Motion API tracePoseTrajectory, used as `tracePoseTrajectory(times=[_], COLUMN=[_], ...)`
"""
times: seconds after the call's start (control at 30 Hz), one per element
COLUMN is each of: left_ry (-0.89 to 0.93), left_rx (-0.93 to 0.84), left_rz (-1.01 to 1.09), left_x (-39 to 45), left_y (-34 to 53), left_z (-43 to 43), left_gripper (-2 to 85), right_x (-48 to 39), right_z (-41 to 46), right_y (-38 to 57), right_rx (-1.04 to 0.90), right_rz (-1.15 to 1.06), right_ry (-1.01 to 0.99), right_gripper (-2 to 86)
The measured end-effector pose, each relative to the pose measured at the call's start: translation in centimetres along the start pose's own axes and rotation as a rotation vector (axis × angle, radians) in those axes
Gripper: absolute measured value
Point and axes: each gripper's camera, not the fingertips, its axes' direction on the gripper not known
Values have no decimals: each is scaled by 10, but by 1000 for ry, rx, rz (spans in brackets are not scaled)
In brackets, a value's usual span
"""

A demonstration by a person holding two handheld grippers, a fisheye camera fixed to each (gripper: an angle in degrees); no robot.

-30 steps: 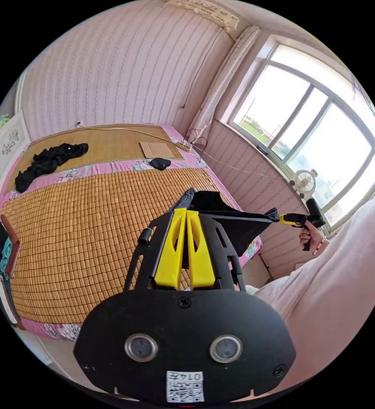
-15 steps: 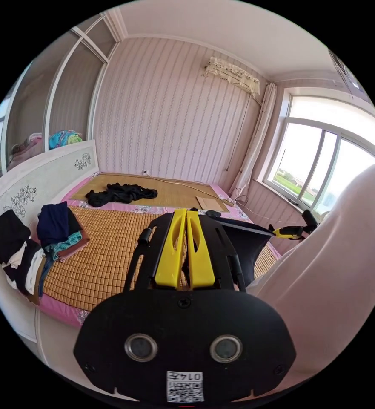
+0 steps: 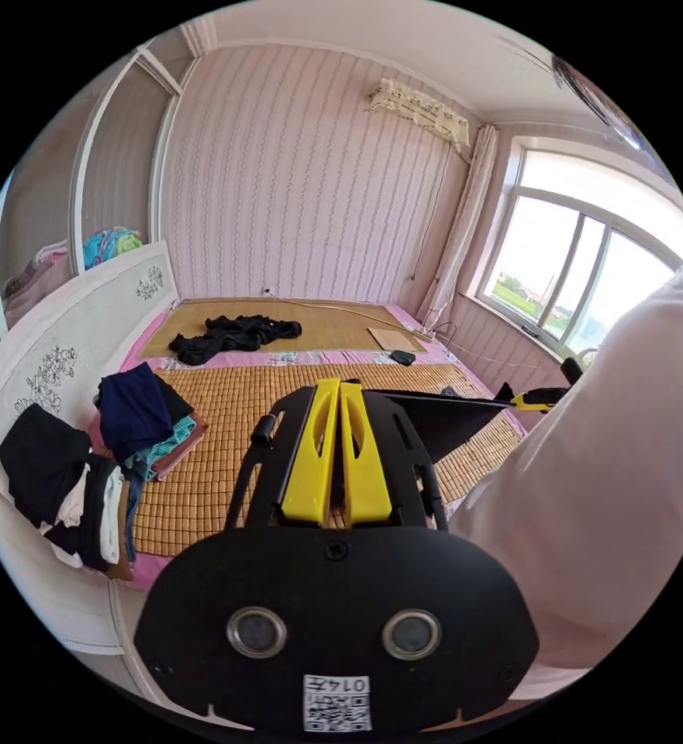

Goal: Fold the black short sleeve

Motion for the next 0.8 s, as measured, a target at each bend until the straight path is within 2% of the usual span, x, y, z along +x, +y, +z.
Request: tracePoseTrajectory(times=[0.1,0.37,0.5,0.57,0.67,0.8], left_ry=[-18,87,134,134,39,5], left_rx=[68,361,496,529,444,180], left_rz=[37,-15,-24,7,39,-106], left_x=[0,-9,-11,-11,-11,-46], left_y=[-17,-61,-70,-79,-107,-146], left_z=[-46,-121,-165,-177,-159,-54], left_gripper=[-10,-10,-10,-10,-10,-10], right_x=[-36,-109,-131,-135,-128,-80], right_z=[-14,-51,-69,-77,-67,0], right_y=[-5,-43,-40,-40,-60,-122], right_rx=[8,96,152,210,214,92], right_rz=[-126,-407,-551,-587,-573,-404], right_ry=[-73,-129,-297,-307,-236,-83], right_gripper=[-1,-1,-1,-1,-1,-1])
